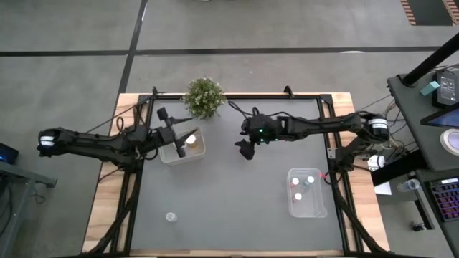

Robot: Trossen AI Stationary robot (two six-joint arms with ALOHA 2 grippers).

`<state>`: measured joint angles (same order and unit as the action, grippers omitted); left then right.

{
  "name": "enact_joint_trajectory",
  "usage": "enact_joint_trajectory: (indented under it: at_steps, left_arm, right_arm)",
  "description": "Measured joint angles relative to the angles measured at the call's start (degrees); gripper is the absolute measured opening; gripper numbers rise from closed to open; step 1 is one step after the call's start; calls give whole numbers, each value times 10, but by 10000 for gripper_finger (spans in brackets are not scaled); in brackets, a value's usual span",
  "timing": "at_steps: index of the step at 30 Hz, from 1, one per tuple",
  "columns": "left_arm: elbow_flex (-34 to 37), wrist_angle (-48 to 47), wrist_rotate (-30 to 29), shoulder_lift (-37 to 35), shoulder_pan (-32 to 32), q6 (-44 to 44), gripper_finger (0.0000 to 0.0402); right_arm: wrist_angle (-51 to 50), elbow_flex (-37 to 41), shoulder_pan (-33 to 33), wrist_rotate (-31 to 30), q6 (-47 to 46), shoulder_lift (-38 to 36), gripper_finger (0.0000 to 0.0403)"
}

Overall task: Pick and place medicine bottles into bin by pill shape (circle, oval)
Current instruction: Put the pink pill bottle into the transparent bin

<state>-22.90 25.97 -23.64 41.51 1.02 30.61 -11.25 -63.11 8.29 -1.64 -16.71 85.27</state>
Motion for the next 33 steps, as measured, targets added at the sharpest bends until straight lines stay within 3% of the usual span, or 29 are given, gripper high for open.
enact_joint_trajectory:
  at_steps: [11, 21, 33]
  left_arm:
    - [3, 15, -11, 17, 0, 59, 180]
    - [11, 15, -35, 16, 0, 60, 180]
    - [17, 17, -37, 15, 0, 63, 180]
  right_arm:
    - [-299, -171, -1, 0, -159, 121, 244]
    - [-352, -235, -1, 0, -208, 208, 244]
    - [-343, -236, -1, -15, -207, 237, 235]
